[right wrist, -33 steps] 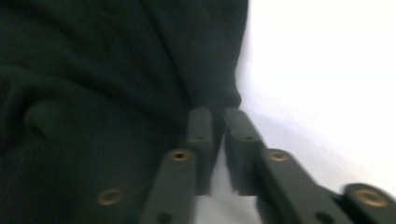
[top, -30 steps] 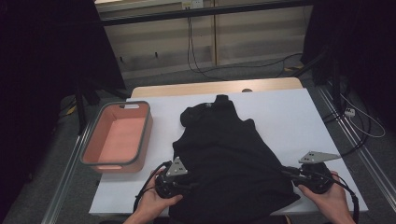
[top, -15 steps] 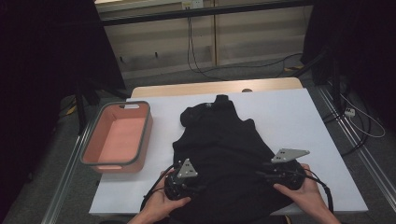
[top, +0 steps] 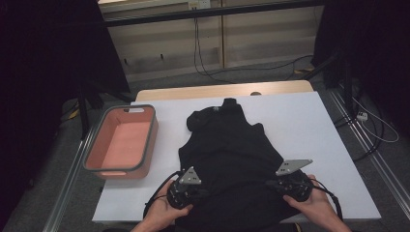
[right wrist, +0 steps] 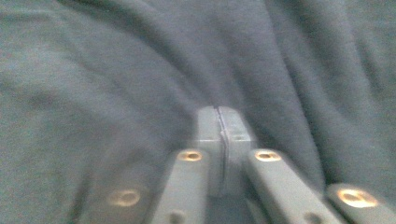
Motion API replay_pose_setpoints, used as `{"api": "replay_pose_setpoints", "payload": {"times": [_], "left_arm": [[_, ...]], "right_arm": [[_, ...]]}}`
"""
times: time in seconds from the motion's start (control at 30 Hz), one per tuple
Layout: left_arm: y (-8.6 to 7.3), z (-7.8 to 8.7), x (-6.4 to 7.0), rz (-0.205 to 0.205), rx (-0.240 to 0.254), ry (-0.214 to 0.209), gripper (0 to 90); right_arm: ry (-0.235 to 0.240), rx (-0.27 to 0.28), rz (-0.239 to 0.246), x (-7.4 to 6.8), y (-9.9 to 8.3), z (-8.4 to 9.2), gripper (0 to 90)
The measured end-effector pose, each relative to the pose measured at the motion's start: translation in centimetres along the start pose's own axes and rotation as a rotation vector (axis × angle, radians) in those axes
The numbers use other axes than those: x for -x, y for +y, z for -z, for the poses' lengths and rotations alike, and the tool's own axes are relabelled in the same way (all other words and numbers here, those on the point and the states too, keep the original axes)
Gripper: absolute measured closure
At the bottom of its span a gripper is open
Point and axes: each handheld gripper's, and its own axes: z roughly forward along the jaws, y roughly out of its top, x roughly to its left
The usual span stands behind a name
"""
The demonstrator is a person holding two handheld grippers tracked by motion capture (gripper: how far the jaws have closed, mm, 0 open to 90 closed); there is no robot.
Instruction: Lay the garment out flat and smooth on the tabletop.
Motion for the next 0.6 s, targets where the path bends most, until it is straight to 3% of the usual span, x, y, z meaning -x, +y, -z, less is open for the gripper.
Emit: {"api": "replay_pose_setpoints", "payload": {"times": [0.17,0.6], "left_arm": [[-0.6,0.6,0.7,-0.007,-0.012,-0.012,85.9],[-2.1,1.8,2.0,-0.017,-0.025,-0.034,86.0]], "right_arm": [[-0.021,-0.01,0.016,-0.7,-0.1,0.2,90.0],[0.066,-0.03,0.033,-3.7,-1.4,1.5,90.0]]}}
